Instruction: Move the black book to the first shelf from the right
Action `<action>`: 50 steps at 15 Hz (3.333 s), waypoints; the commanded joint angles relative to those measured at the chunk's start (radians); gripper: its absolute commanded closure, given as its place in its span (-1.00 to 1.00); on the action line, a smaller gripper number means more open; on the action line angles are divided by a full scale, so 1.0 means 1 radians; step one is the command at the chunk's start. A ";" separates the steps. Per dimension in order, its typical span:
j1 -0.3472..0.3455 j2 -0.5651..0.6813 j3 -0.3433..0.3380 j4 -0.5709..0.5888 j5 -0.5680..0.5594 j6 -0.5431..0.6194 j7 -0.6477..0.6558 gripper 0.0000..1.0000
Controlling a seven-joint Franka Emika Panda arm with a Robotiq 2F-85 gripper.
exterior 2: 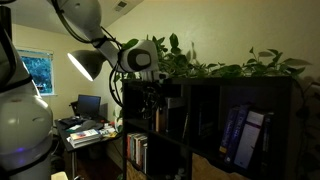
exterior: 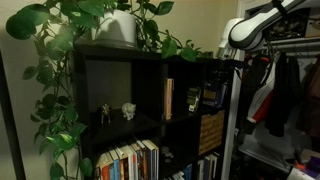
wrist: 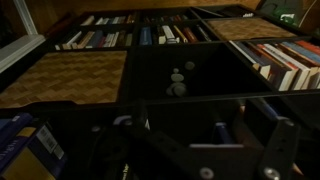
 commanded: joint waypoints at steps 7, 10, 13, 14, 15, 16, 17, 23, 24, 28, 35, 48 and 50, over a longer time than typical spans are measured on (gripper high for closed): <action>-0.010 0.038 0.003 0.013 -0.025 0.023 0.030 -1.00; -0.013 0.046 0.005 0.015 -0.031 0.033 0.035 -1.00; -0.032 0.095 0.012 0.015 -0.061 0.113 0.067 -1.00; -0.032 0.112 0.008 0.017 -0.062 0.139 0.063 -1.00; -0.034 0.141 0.004 0.023 -0.064 0.180 0.055 -1.00; -0.031 0.159 -0.002 0.025 -0.058 0.209 0.045 -1.00; -0.036 0.191 -0.002 0.033 -0.068 0.253 0.054 -1.00; -0.033 0.263 -0.018 0.045 -0.074 0.321 0.045 -1.00; -0.033 0.277 -0.020 0.051 -0.077 0.322 0.047 -1.00; -0.032 0.281 -0.019 0.053 -0.076 0.322 0.047 -1.00; -0.037 0.351 -0.022 0.076 -0.085 0.383 0.086 -1.00; -0.032 0.505 -0.062 0.176 -0.127 0.535 0.221 -1.00; -0.030 0.512 -0.060 0.187 -0.123 0.533 0.225 -1.00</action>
